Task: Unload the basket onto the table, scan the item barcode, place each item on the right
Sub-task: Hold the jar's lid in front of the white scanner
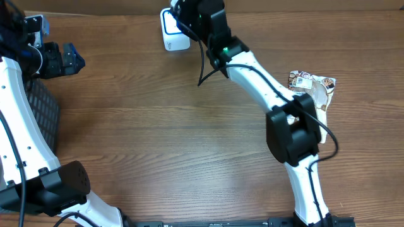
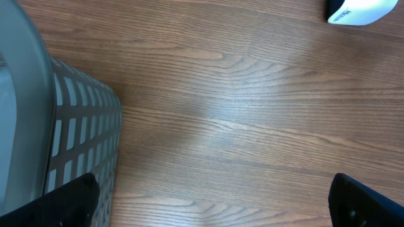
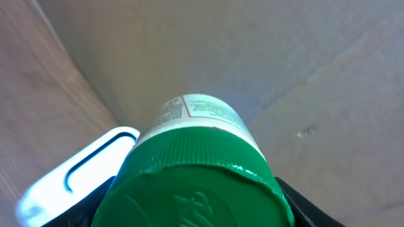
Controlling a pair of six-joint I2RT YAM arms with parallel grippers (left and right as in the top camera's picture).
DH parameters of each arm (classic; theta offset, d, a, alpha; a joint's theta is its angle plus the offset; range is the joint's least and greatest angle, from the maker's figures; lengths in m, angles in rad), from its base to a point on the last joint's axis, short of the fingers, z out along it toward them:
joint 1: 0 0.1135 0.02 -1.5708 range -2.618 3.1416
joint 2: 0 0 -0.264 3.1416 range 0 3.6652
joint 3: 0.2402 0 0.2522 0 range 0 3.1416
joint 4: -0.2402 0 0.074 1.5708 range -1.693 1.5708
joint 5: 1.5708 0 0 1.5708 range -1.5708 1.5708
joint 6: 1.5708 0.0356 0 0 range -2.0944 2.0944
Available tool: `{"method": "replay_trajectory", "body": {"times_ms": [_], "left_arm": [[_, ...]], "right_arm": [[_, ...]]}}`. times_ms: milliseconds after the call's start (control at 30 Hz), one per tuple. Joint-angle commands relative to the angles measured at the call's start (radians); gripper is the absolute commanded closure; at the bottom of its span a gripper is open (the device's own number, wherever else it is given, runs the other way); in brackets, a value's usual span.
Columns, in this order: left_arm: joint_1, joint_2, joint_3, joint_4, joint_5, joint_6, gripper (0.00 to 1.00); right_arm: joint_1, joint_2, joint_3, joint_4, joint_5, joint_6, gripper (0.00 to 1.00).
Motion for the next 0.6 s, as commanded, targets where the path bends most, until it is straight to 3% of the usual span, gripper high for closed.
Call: {"method": "replay_trajectory", "body": {"times_ms": [0, 100, 233, 567], "left_arm": [[-0.002, -0.013, 0.015, 0.001, 0.001, 0.019, 0.00], [-0.002, -0.013, 0.015, 0.001, 0.000, 0.019, 0.00], [-0.002, -0.013, 0.015, 0.001, 0.001, 0.019, 0.00], [-0.002, -0.013, 0.015, 0.001, 0.001, 0.019, 0.00]], "right_arm": [[-0.001, 0.068, 0.023, 0.133, 0.061, -0.152, 0.58], [-0.006, 0.128, 0.023, 0.253, 0.092, -0.200, 0.58], [-0.014, 0.185, 0.023, 0.299, 0.092, -0.393, 0.58], [-0.029, 0.186, 0.023, 0.316, 0.084, -0.510, 0.58]]}}
